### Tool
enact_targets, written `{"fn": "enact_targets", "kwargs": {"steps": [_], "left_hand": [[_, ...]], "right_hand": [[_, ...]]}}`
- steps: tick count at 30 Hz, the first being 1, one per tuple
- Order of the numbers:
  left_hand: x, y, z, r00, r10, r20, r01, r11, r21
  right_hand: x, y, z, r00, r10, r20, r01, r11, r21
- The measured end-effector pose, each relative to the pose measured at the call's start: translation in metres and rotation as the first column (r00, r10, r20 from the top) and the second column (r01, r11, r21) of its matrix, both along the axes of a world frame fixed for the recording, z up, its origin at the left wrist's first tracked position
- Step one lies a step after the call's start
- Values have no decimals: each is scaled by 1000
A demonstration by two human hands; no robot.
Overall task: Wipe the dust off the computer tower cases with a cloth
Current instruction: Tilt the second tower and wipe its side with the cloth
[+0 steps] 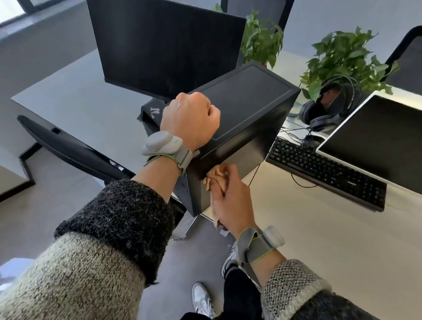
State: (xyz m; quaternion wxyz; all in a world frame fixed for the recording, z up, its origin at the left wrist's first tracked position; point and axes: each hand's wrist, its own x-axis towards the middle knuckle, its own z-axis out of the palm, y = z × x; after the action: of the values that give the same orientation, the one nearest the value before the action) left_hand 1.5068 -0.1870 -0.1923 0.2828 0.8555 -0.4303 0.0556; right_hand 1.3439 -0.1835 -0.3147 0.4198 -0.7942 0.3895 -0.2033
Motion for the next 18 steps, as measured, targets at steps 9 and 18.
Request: {"fn": "enact_targets", "kwargs": {"steps": [9, 18], "left_hand": [[2, -2, -1, 1000, 15, 15, -15, 1000, -5], [1, -4, -5, 999, -11, 31, 12, 1000, -27]], "right_hand": [[3, 7, 9, 982, -29, 185, 13, 996, 86], [4, 10, 14, 987, 48, 153, -73, 984, 162]]}}
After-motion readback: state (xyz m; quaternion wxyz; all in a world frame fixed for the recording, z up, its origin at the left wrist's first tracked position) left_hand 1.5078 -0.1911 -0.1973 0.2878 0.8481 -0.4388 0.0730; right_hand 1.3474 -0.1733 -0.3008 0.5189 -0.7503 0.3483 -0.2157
